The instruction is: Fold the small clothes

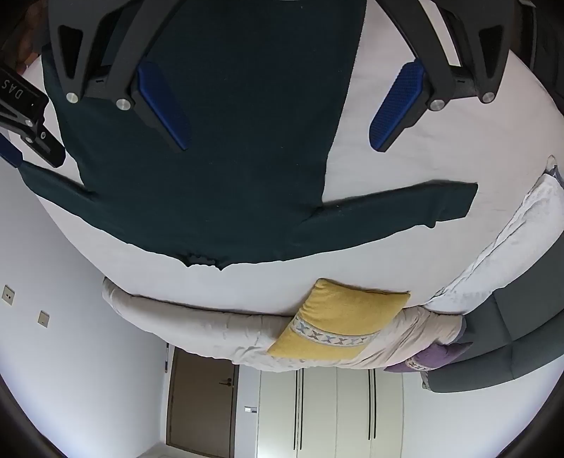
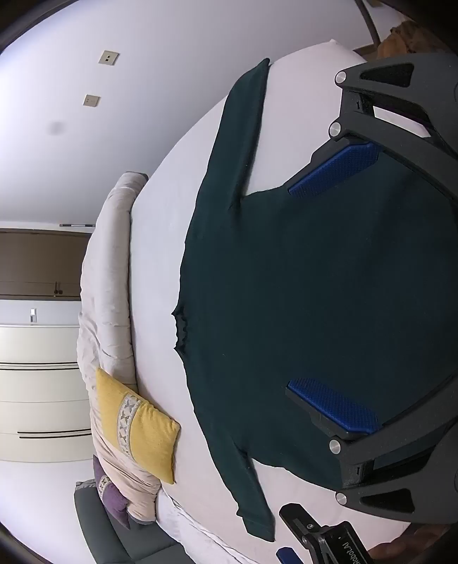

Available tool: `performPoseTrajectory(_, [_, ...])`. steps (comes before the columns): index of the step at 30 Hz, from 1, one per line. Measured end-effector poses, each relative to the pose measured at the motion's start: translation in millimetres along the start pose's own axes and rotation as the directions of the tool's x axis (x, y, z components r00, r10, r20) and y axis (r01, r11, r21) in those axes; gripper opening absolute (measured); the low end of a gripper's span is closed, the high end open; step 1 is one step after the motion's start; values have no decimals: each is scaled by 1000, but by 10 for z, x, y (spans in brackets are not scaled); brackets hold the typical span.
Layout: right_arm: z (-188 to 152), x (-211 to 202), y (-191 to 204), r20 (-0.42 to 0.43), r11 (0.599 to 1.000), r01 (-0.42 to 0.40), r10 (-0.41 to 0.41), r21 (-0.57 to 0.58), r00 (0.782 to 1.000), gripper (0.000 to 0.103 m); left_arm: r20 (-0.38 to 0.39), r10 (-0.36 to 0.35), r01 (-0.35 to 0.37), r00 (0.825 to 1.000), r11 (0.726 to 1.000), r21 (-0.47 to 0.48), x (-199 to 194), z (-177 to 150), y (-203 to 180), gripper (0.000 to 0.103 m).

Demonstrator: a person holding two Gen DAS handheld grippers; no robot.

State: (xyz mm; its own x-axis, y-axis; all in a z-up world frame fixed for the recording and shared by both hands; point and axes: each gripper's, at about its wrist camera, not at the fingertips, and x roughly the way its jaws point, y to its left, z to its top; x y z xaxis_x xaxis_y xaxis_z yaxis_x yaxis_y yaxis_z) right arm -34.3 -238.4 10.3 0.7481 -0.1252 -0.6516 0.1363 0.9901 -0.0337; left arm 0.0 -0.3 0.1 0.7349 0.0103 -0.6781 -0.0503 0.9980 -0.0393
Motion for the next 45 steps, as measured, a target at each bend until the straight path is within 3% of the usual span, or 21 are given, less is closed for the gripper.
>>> performPoseTrajectory(45, [-8, 7, 6, -11, 1000, 0, 0, 2, 1000, 103, 4, 1, -1, 1000, 1000, -1, -7, -38, 38, 103])
